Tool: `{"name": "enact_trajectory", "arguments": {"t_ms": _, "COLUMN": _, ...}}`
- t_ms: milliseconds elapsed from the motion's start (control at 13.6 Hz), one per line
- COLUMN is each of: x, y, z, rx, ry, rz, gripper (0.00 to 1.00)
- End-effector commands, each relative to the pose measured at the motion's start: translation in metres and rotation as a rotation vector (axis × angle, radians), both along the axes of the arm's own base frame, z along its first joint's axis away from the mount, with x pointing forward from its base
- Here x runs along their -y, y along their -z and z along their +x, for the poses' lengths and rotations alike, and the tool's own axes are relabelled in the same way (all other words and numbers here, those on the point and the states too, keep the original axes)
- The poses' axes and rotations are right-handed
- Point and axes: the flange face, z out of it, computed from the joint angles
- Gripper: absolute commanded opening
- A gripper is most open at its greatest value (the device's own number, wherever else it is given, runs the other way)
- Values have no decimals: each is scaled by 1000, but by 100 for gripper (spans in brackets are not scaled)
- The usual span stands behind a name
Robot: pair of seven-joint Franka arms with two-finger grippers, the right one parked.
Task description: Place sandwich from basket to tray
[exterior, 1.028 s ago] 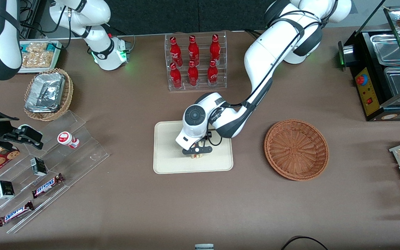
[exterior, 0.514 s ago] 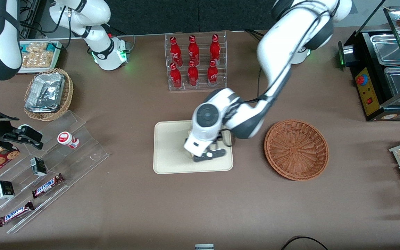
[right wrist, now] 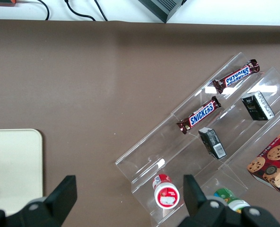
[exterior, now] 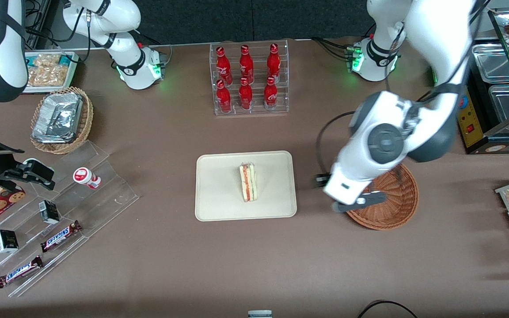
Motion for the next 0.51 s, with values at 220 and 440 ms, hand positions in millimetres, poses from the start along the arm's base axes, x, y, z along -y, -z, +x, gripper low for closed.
{"name": "enact_trajectory", "arguments": {"t_ms": 220, "x": -155, "y": -31, "z": -43, "rx": -17, "ry": 103, "rz": -35, "gripper": 98}}
{"name": "enact_trajectory", "arguments": {"t_ms": 440, "x": -212, "y": -72, "z": -63, "rx": -22, "ry": 142, "rz": -22, "gripper": 98}}
